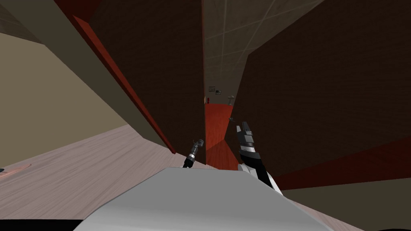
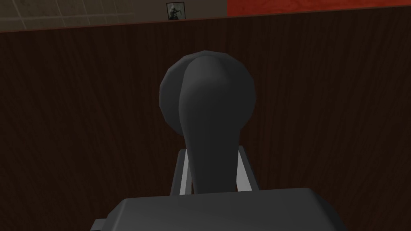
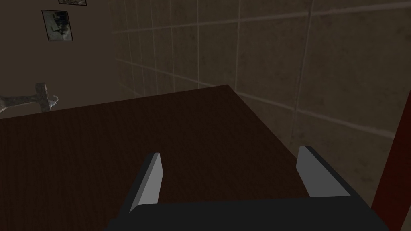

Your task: Push the door open

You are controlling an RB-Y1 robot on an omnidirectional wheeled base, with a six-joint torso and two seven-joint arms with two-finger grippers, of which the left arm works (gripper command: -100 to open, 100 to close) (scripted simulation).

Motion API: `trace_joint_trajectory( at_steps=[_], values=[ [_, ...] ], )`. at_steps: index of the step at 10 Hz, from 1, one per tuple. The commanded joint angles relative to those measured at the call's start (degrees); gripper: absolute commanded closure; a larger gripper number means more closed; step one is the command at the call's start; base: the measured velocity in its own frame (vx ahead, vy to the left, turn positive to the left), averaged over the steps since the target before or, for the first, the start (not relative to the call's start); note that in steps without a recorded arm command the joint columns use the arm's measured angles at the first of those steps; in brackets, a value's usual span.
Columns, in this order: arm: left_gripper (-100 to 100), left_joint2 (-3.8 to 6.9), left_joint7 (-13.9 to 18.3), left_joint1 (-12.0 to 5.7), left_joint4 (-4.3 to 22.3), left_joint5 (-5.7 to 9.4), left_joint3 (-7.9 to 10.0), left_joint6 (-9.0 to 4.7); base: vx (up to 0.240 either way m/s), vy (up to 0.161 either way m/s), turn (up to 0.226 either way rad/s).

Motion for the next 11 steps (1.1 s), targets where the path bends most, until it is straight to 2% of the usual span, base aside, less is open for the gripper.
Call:
trace_joint_trajectory(
  at_steps=[1,3,4,9,11],
  values=[
    [100,0.00,0.0,0.32,0.1,-0.04,-0.13,-0.08,0.000,0.000,0.000],
    [100,0.00,0.0,0.32,0.1,-0.04,-0.13,-0.08,0.000,0.000,0.000],
    [100,0.36,-0.2,-0.12,0.2,0.31,0.77,-0.01,0.110,-0.050,0.031],
    [100,1.04,-0.8,-0.42,0.7,1.16,2.92,-0.11,0.156,-0.087,0.041],
    [100,1.31,-1.2,-0.62,1.0,1.74,4.36,-0.17,0.184,-0.071,0.061]
  ],
)
